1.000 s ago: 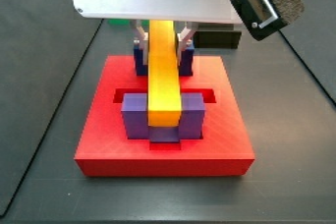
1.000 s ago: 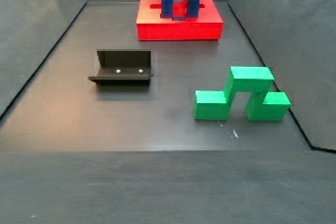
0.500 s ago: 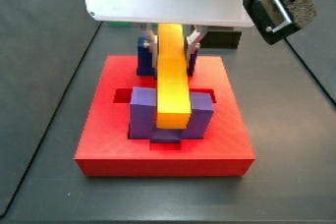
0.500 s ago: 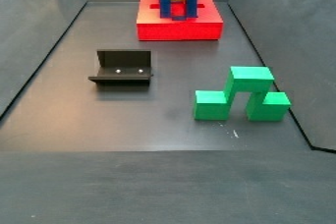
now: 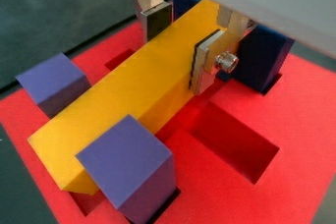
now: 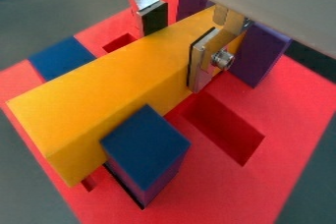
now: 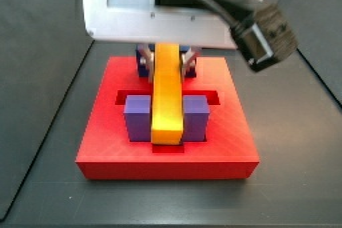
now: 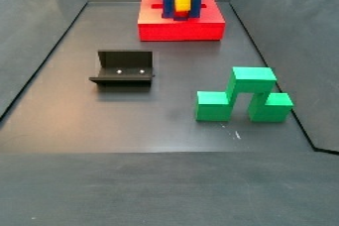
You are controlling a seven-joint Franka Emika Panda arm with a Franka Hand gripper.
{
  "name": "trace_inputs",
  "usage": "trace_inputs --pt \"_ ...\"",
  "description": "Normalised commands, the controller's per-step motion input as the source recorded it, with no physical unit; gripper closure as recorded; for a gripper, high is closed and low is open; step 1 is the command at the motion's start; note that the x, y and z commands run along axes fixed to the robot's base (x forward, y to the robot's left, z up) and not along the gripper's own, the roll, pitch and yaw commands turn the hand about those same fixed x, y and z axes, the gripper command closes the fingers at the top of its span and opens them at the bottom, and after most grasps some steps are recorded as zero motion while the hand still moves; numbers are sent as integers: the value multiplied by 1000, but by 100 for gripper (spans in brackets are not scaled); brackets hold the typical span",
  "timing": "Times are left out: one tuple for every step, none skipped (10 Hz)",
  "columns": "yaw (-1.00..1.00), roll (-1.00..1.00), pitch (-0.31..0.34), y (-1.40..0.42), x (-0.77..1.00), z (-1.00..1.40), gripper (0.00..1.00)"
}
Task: Pick up the yellow object. Move up. Move to above the board. Insert the yellow object.
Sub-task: Insert the yellow object.
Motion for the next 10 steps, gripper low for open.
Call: trace_inputs --pt "-60 -473 0 3 0 -160 100" --pt "-11 -480 -11 40 0 -149 100" --pt "0 -396 -76 0 0 -160 100" --pt "0 -326 -100 0 0 -209 100" --pt "0 -203 -101 0 17 -229 100" --pt "0 -137 -104 0 0 -254 100" --pt "0 -127 -106 0 0 -320 100" --pt "0 -73 -99 0 0 -323 100" --pt "0 0 -57 0 0 -297 100" --pt "0 50 -1 0 0 -231 100"
